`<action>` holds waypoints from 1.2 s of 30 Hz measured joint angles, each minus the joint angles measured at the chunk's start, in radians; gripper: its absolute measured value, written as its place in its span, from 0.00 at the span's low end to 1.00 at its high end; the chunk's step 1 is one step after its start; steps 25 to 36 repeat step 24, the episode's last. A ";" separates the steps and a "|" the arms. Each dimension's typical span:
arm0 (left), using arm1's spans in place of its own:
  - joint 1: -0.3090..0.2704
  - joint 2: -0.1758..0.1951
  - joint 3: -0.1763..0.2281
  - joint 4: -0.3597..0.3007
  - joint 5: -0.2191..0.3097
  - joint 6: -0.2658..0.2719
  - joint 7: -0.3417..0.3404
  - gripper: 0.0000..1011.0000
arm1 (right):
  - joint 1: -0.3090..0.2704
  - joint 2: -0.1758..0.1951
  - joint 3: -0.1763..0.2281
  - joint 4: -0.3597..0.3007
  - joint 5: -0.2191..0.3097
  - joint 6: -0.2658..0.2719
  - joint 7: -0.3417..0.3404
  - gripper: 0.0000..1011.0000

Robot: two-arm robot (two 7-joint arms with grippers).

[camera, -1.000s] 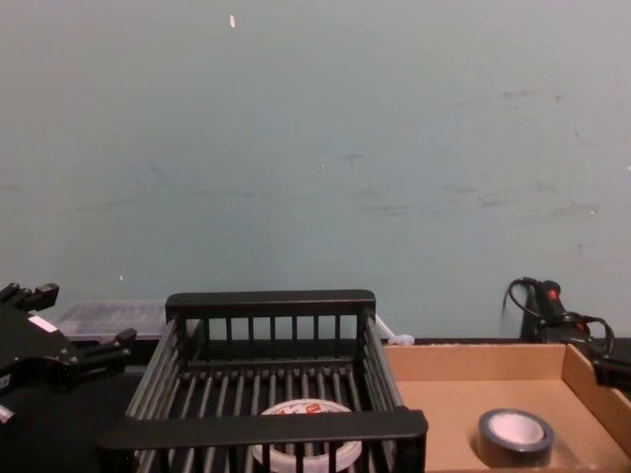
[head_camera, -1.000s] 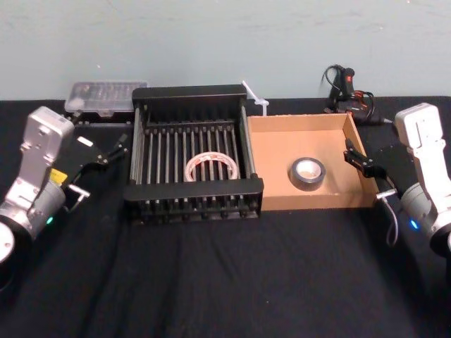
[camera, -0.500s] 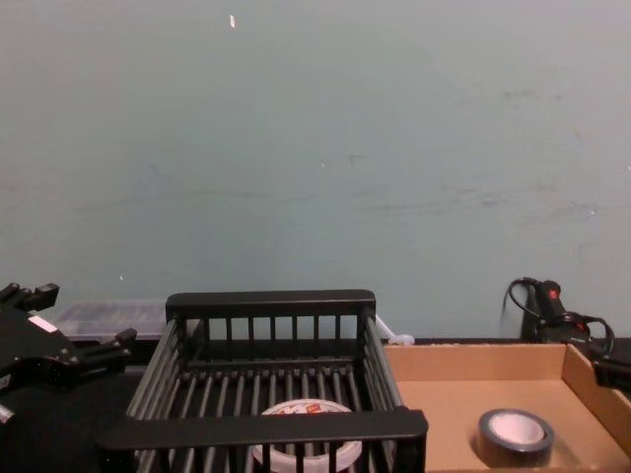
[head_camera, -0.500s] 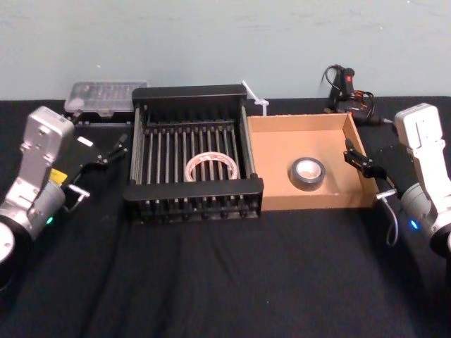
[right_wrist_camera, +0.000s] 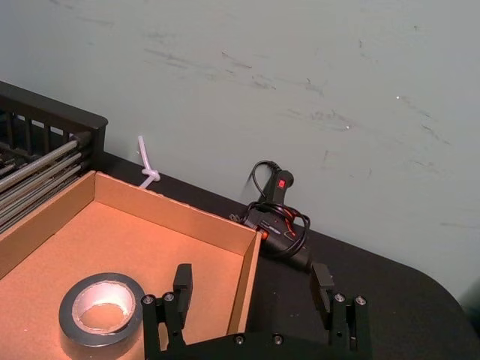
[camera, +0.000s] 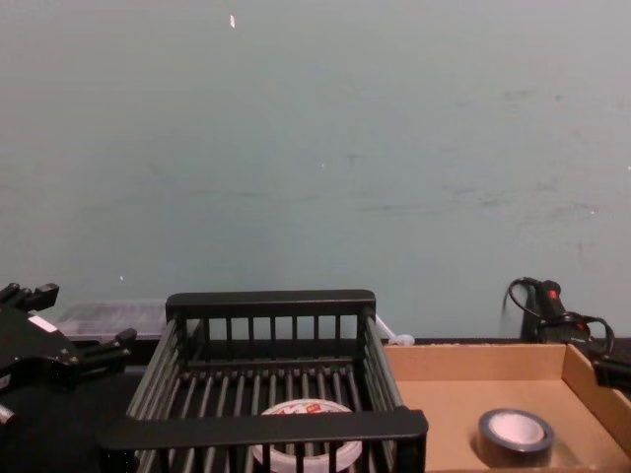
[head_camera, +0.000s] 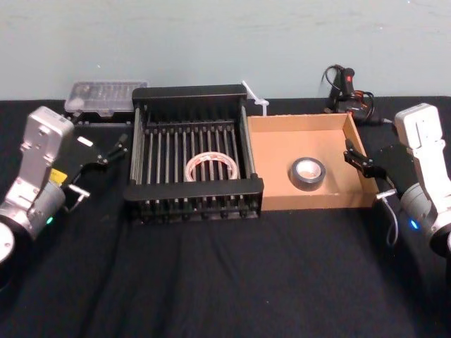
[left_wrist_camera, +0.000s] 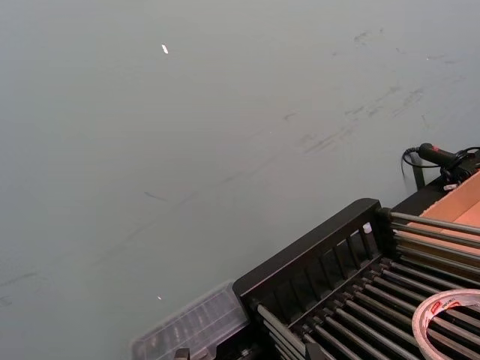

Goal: Pick up the white tape and place it into the black box , Pick up the silver tape and place it into the brown box.

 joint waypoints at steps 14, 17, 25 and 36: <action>0.000 0.000 0.000 0.000 0.000 0.000 0.000 0.99 | 0.000 0.000 0.000 0.000 0.000 0.000 0.000 0.99; 0.000 0.000 0.000 0.000 0.000 0.000 0.000 0.99 | 0.000 0.000 0.000 0.000 0.000 0.000 0.000 0.99; 0.000 0.000 0.000 0.000 0.000 0.000 0.000 0.99 | 0.000 0.000 0.000 0.000 0.000 0.000 0.000 0.99; 0.000 0.000 0.000 0.000 0.000 0.000 0.000 0.99 | 0.000 0.000 0.000 0.000 0.000 0.000 0.000 0.99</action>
